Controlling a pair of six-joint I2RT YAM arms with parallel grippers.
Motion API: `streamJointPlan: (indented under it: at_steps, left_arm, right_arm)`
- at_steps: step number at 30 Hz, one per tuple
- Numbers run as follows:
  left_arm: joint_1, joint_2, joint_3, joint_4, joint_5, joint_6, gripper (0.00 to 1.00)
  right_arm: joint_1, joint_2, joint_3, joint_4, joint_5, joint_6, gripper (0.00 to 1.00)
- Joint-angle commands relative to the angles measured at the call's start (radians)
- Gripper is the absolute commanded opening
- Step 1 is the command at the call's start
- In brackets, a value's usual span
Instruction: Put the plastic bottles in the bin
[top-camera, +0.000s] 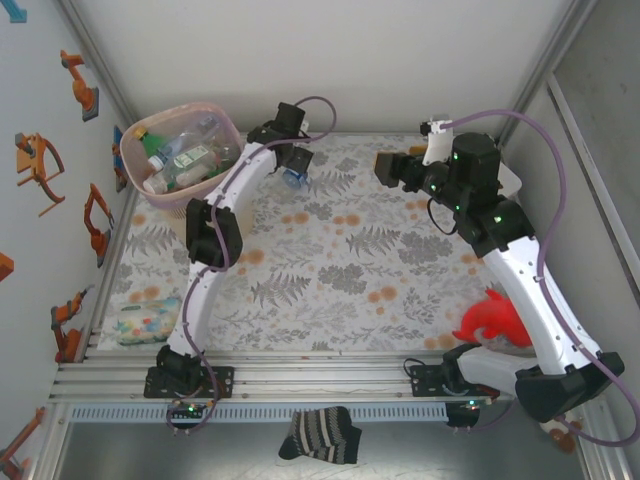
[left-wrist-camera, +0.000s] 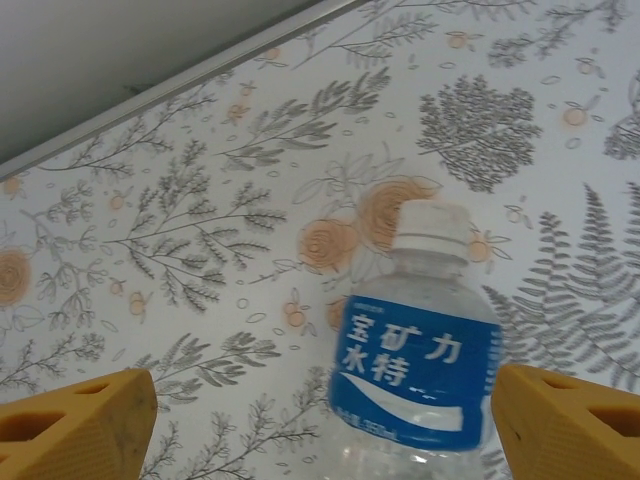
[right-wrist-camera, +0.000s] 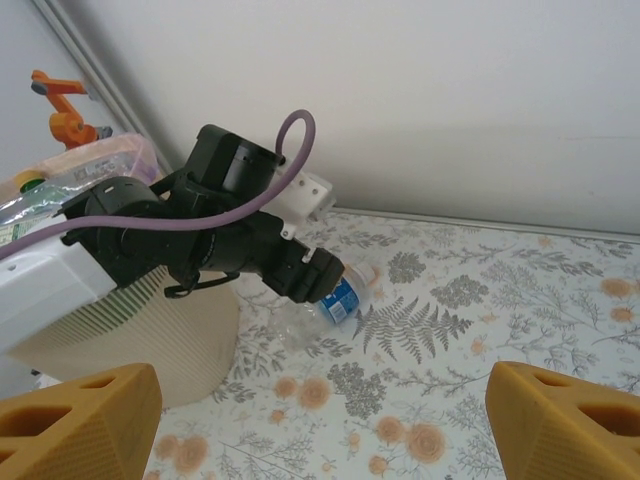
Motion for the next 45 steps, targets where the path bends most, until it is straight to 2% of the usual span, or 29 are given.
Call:
streamJointPlan:
  at_steps: [1,11,16,22,30,37,45]
  left_arm:
    - [0.007,0.042,0.033,-0.044,0.016,0.013,0.87]
    - [0.021,0.129,0.078,-0.093,0.192,-0.038,0.86]
    - [0.021,0.153,0.076,-0.111,0.259,-0.069,0.81]
    - [0.022,0.141,0.068,-0.123,0.288,-0.084,0.6]
    - [0.013,0.002,0.047,-0.079,0.313,-0.098,0.51]
    - [0.013,-0.168,-0.001,-0.003,0.378,-0.097,0.49]
    - [0.034,-0.41,-0.118,0.136,0.401,-0.05,0.46]
  right_arm:
    - [-0.006,-0.012,-0.002,0.011,0.011,0.003,0.84]
    - [-0.006,-0.008,-0.006,0.019,0.004,0.005,0.84]
    - [-0.006,0.0,-0.001,0.023,-0.006,0.006,0.84]
    - [-0.006,-0.004,0.0,0.03,-0.006,0.005,0.84]
    - [-0.006,0.003,-0.001,0.037,-0.014,0.004,0.84]
    - [-0.006,0.007,-0.003,0.042,-0.019,0.005,0.84]
    - [-0.006,0.012,0.009,0.061,-0.031,0.013,0.84]
